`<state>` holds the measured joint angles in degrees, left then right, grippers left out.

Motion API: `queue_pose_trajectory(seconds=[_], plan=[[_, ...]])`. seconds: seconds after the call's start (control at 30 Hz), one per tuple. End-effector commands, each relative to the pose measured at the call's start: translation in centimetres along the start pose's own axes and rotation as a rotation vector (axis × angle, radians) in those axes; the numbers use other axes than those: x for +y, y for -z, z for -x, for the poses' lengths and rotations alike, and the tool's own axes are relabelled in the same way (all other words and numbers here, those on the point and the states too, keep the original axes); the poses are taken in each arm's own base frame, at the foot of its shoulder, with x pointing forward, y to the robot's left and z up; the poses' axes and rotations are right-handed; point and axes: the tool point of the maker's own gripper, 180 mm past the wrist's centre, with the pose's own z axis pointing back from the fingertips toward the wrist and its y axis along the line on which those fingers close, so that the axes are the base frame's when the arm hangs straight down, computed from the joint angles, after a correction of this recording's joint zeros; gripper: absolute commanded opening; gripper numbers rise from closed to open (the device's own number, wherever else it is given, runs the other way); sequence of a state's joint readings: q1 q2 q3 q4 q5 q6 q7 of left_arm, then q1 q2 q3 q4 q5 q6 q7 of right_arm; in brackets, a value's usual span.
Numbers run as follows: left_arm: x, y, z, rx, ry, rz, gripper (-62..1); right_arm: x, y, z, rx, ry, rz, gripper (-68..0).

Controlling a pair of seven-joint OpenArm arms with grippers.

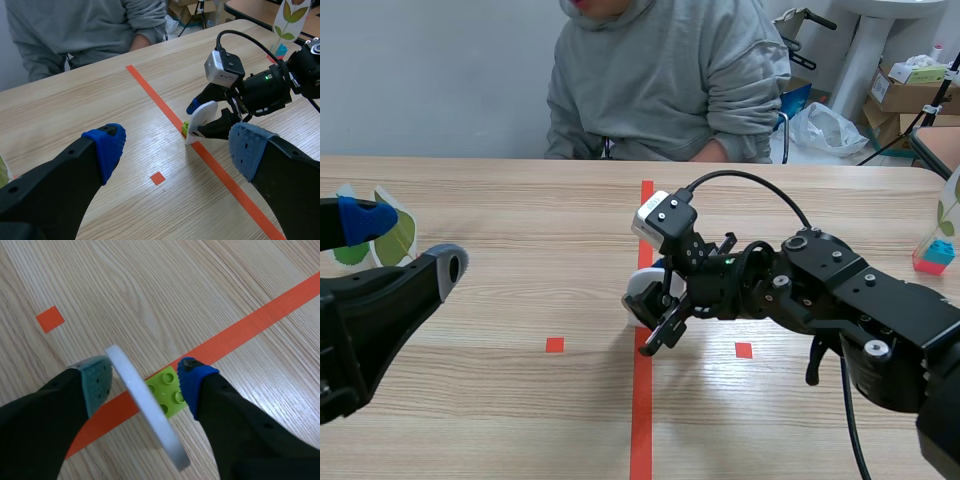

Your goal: Do the leaf sorting experiment

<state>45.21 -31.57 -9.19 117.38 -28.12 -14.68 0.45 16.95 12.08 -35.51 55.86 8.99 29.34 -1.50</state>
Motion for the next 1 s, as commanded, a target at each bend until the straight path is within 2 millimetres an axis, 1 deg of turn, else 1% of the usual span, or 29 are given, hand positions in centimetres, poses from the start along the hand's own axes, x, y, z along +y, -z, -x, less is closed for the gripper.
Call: queue_pose_trajectory(seconds=[0.0,0.17,0.23,0.33,0.7,0.8,0.87,0.97], plan=[[-0.2,0.0,-0.9,-0.034,-0.007,0.002,-15.9,-0.6,-0.1,-1.3,-0.037,-0.013,0.009,-44.0],[-0.2,0.0,-0.9,-0.034,-0.007,0.002,-15.9,-0.6,-0.1,-1.2,-0.036,-0.013,0.009,-57.4],[-0.2,0.0,-0.9,-0.034,-0.007,0.002,-15.9,-0.6,-0.1,-1.2,-0.036,-0.013,0.009,-61.0],[-0.2,0.0,-0.9,-0.034,-0.007,0.002,-15.9,-0.6,-0.1,-1.2,-0.036,-0.013,0.009,-64.2],[-0.2,0.0,-0.9,-0.034,-0.007,0.002,-15.9,-0.8,-0.2,-1.4,-0.044,-0.004,0.012,-64.3],[-0.2,0.0,-0.9,-0.034,-0.007,0.002,-15.9,-1.3,-0.5,-1.5,-0.051,0.036,0.029,-64.6],[-0.2,0.0,-0.9,-0.034,-0.007,0.002,-15.9,-1.9,-1.0,-1.5,-0.058,0.075,0.053,-66.6],[-0.2,0.0,-1.0,-0.035,-0.007,0.002,-15.9,-3.2,-2.1,-1.4,-0.073,0.125,0.102,-66.6]])
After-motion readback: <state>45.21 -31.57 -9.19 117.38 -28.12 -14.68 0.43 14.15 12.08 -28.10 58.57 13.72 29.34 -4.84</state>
